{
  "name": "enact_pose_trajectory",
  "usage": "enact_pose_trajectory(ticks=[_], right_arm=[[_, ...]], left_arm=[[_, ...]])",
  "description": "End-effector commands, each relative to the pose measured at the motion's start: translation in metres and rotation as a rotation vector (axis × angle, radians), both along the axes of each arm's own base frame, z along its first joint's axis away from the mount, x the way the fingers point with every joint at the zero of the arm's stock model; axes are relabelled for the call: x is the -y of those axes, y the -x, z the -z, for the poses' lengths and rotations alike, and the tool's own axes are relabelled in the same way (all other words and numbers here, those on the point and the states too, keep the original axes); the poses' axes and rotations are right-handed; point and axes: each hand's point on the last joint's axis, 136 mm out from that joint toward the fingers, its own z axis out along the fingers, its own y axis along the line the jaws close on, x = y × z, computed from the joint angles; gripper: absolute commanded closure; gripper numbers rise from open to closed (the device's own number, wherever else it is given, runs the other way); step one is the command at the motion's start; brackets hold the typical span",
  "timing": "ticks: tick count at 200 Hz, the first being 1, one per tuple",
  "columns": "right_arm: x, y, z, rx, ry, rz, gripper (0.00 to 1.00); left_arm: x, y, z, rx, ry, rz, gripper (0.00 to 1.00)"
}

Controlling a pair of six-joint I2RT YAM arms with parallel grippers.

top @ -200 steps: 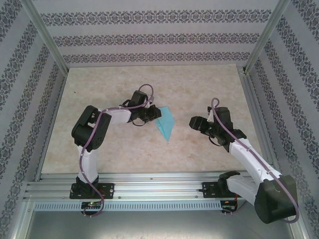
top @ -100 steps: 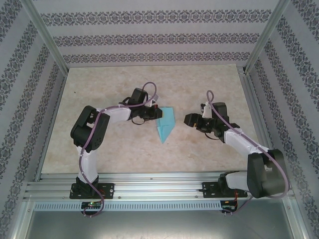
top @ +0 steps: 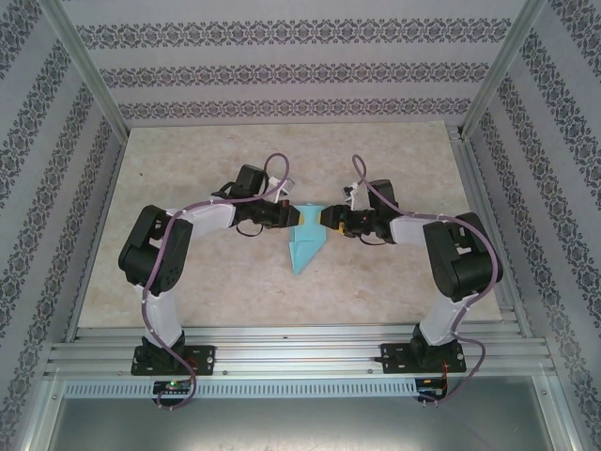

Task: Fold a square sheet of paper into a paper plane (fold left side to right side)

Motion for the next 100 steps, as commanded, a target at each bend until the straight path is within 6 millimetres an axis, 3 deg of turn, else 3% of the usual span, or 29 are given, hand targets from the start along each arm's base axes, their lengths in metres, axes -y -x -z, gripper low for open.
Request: enact_pose_trajectory(ticks=[1, 34, 100], right_arm=[[-0.013, -0.015, -0.017, 0.066, -0.106, -0.022, 0.38], [-0.016, -0.016, -0.015, 0.064, -0.157, -0.014, 0.45], [-0.008, -0.010, -0.006, 0.023, -0.166, 0.009, 0.83]], left_arm=[[0.000, 0.005, -0.011, 0.027, 0.037, 0.052, 1.00], [-0.001, 0.002, -0.009, 0.018, 0.046, 0.046, 1.00], [-0.006, -0.002, 0.005, -0.007, 0.003, 0.019, 1.00]])
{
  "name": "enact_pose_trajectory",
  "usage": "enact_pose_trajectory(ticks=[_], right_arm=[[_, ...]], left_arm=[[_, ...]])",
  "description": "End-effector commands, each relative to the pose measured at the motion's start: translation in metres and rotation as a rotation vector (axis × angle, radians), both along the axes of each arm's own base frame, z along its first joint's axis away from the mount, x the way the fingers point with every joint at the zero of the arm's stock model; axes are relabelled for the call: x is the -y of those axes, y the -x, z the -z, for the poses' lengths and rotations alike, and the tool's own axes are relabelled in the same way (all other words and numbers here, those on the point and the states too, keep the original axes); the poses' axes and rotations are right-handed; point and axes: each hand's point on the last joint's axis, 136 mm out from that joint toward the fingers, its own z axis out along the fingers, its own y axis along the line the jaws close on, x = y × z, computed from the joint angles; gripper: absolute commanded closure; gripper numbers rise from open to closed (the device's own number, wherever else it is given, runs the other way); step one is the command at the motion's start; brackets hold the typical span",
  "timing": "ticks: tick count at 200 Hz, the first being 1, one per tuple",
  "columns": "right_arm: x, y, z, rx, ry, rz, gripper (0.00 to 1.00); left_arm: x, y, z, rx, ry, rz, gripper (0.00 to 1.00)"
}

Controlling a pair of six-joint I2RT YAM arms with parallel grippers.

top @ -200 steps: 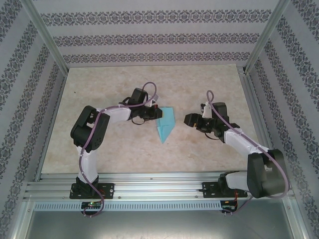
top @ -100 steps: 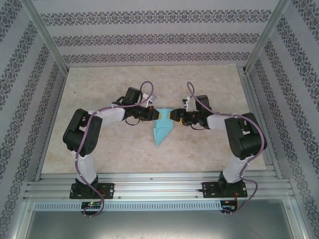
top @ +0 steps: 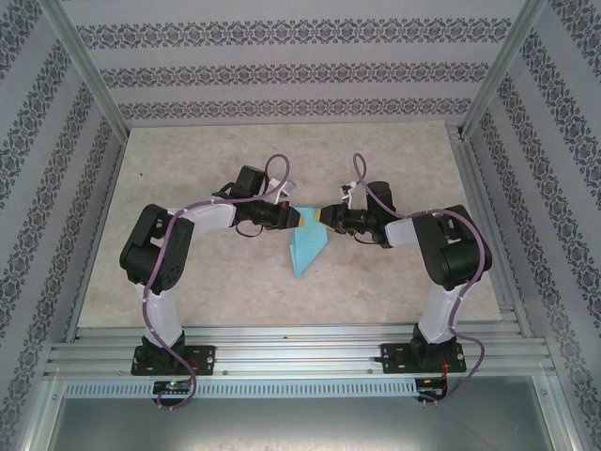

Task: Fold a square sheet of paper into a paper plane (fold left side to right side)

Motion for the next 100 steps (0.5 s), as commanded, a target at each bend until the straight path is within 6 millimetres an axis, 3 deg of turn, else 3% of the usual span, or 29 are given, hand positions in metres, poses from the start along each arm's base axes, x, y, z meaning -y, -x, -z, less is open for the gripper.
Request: enact_pose_trajectory(ticks=[1, 7, 26, 39, 56, 80, 100], right_arm=[[0.006, -0.001, 0.000, 0.020, -0.014, 0.005, 0.83], [0.007, -0.001, 0.002, 0.011, -0.010, 0.008, 0.87], [0.008, 0.002, 0.009, -0.024, 0.017, 0.011, 0.95], [0.009, 0.005, 0.016, -0.049, 0.050, 0.020, 0.97], [0.011, 0.009, 0.021, -0.083, 0.092, 0.037, 1.00], [0.019, 0.013, 0.027, -0.149, 0.167, 0.086, 1.00], [0.019, 0.018, 0.029, -0.187, 0.230, 0.098, 1.00]], left_arm=[[-0.007, -0.006, 0.003, 0.015, -0.016, -0.004, 1.00], [-0.009, -0.006, 0.003, 0.018, -0.025, -0.009, 0.99], [-0.019, -0.009, 0.004, 0.032, -0.071, -0.042, 0.82], [-0.030, -0.010, 0.001, 0.059, -0.125, -0.075, 0.64], [-0.047, -0.008, -0.006, 0.121, -0.220, -0.110, 0.49], [-0.070, 0.004, -0.020, 0.205, -0.352, -0.153, 0.43], [-0.073, 0.028, -0.029, 0.266, -0.437, -0.142, 0.42]])
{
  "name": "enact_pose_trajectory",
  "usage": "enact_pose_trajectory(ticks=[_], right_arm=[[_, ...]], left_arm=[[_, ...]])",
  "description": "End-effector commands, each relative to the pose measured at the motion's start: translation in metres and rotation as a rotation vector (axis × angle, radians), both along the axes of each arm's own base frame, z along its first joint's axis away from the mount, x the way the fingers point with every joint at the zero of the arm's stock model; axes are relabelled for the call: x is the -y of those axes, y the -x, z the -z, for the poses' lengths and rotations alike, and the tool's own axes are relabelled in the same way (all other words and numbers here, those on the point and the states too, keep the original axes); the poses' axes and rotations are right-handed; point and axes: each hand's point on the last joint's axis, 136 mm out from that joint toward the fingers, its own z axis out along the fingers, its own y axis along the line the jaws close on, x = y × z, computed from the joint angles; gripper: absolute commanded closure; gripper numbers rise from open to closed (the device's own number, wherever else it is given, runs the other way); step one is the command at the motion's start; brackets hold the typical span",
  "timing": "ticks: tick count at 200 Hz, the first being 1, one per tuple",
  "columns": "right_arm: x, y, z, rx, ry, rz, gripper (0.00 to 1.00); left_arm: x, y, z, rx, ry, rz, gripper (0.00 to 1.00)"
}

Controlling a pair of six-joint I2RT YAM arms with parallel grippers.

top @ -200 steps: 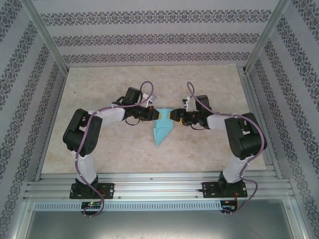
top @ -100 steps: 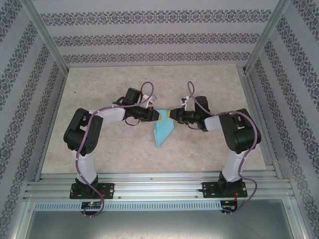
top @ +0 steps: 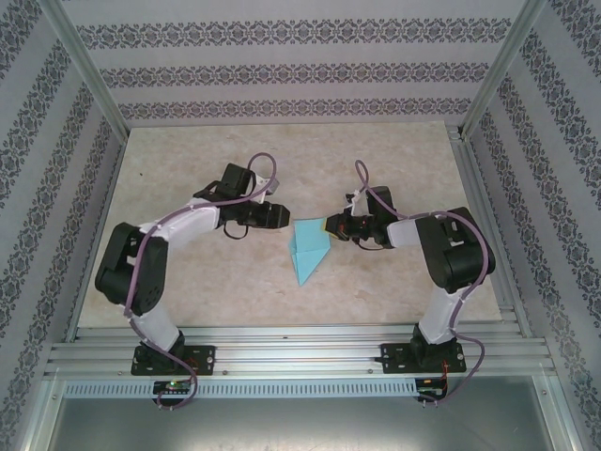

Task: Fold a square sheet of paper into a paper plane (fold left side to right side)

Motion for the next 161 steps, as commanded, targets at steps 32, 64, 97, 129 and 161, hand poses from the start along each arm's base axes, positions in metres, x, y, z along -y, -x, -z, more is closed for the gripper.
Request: enact_pose_trajectory(ticks=[32, 64, 97, 129, 161], right_arm=[[0.002, 0.005, -0.009, -0.069, 0.117, 0.054, 0.99], [-0.001, 0.008, -0.014, -0.103, 0.157, 0.051, 0.98], [0.001, 0.010, -0.013, -0.144, 0.188, 0.068, 0.96], [-0.003, 0.012, -0.012, -0.172, 0.173, 0.078, 0.96], [-0.009, 0.011, -0.015, -0.172, 0.185, 0.065, 0.96]], left_arm=[[0.002, 0.068, -0.009, 0.098, -0.212, 0.035, 0.41], [0.030, 0.095, 0.002, 0.089, -0.238, 0.081, 0.40], [0.062, 0.106, 0.017, 0.075, -0.230, 0.112, 0.37], [0.082, 0.108, 0.032, 0.075, -0.266, 0.145, 0.36], [0.095, 0.108, 0.045, 0.072, -0.315, 0.168, 0.34]])
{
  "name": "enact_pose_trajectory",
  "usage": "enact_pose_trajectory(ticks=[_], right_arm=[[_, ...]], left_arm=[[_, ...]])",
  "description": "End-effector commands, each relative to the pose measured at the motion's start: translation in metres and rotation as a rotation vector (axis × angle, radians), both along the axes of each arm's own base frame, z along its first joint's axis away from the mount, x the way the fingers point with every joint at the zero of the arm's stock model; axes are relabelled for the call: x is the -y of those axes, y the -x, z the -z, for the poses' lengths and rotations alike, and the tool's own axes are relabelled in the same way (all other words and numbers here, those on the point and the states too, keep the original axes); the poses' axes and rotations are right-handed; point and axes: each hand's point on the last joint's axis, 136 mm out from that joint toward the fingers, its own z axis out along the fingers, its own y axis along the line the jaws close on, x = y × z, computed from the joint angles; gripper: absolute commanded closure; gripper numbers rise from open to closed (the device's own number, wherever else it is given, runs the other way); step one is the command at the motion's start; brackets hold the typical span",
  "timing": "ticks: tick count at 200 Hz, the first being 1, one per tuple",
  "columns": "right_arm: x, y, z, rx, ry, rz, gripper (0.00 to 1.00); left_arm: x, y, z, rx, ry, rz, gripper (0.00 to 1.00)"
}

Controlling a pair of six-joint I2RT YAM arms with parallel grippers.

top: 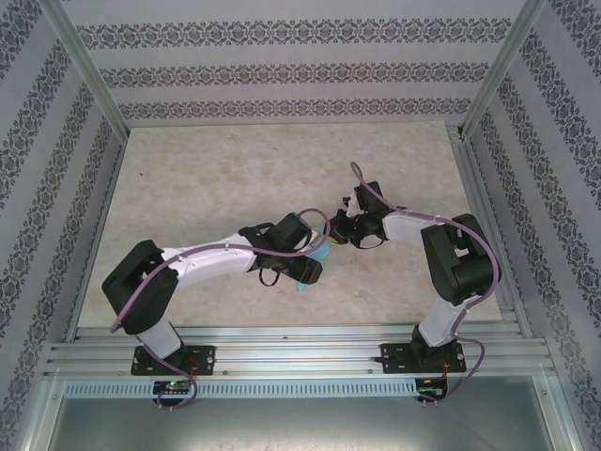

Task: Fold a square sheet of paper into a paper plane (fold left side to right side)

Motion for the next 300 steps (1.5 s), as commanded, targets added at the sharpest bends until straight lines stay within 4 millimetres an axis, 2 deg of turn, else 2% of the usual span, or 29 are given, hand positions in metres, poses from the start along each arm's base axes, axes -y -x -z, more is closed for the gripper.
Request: enact_pose_trajectory(ticks=[1, 36, 101, 139, 192, 222, 256, 300], right_arm=[[-0.007, -0.006, -0.015, 0.024, 0.006, 0.002, 0.96], [-0.013, -0.006, -0.015, 0.016, 0.017, -0.009, 0.94], [-0.020, -0.004, -0.009, -0.004, 0.037, -0.026, 0.93], [-0.020, -0.003, -0.002, -0.016, 0.058, -0.028, 0.90], [-0.015, -0.004, 0.003, -0.014, 0.101, -0.026, 0.83], [-0.013, -0.006, -0.002, 0.004, 0.104, -0.024, 0.75], [-0.002, -0.004, -0.019, 0.032, 0.107, -0.007, 0.63], [0.019, 0.025, -0.028, -0.007, 0.120, 0.061, 0.63]], left_arm=[[0.020, -0.010, -0.011, 0.054, 0.016, -0.006, 0.34], [0.027, -0.010, 0.005, 0.044, -0.032, 0.000, 0.34], [0.005, -0.019, 0.028, 0.077, -0.204, -0.078, 0.43], [0.002, -0.018, 0.034, 0.071, -0.215, -0.086, 0.56], [0.006, -0.013, 0.038, 0.055, -0.200, -0.060, 0.67], [0.009, -0.009, 0.041, 0.042, -0.198, -0.047, 0.74], [0.010, -0.008, 0.043, 0.037, -0.195, -0.045, 0.75], [0.013, -0.007, 0.041, 0.034, -0.172, -0.037, 0.74]])
